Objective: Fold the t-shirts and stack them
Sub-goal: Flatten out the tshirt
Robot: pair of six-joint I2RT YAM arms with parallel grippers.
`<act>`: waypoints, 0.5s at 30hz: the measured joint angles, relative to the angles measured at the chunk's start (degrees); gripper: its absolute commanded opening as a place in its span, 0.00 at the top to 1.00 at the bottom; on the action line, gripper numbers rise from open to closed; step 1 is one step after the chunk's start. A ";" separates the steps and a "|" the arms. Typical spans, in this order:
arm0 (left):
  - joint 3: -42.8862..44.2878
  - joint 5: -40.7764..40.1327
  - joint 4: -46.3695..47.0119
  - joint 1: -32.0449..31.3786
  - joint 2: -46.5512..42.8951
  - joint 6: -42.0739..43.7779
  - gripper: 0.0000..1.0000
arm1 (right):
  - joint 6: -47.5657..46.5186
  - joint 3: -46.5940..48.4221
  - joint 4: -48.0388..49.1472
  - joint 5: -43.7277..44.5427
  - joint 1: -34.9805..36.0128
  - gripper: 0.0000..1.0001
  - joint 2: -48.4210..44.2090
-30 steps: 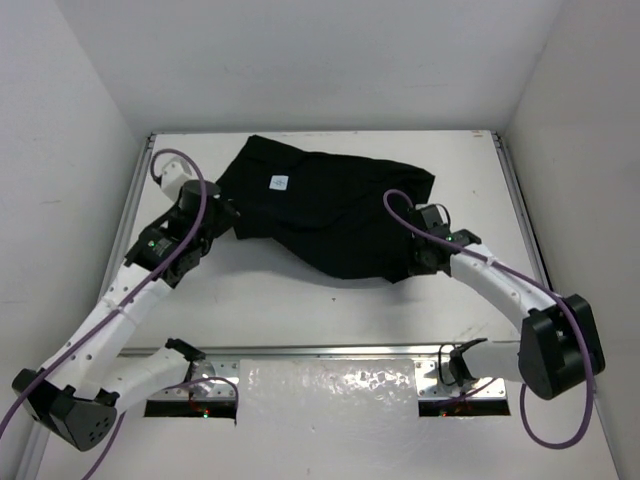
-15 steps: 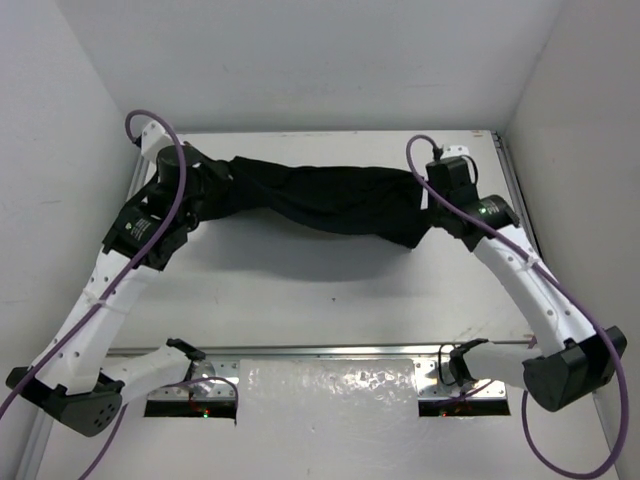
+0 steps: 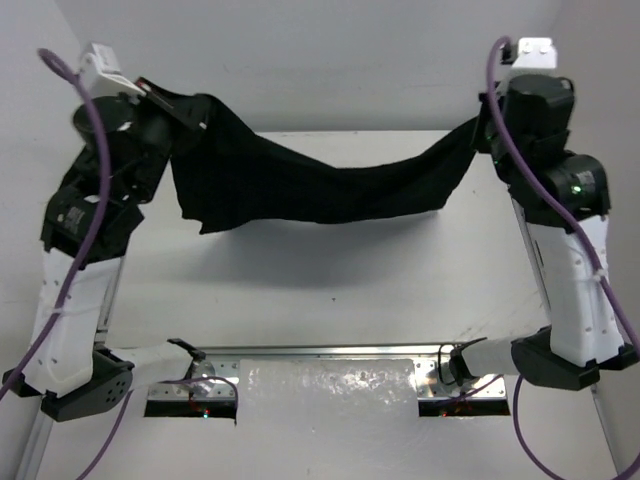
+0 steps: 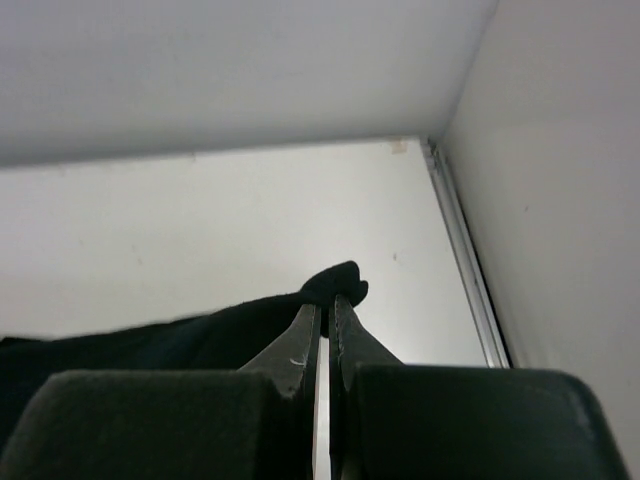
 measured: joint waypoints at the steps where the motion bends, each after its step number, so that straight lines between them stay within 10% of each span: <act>1: 2.34 0.92 -0.02 0.00 0.24 0.35 1.00 | -0.31 2.95 -0.68 0.13 0.00 1.00 0.17; 15: 14.32 14.99 4.94 0.00 -0.37 9.81 1.00 | -3.82 13.14 -2.69 0.55 0.00 1.00 -5.64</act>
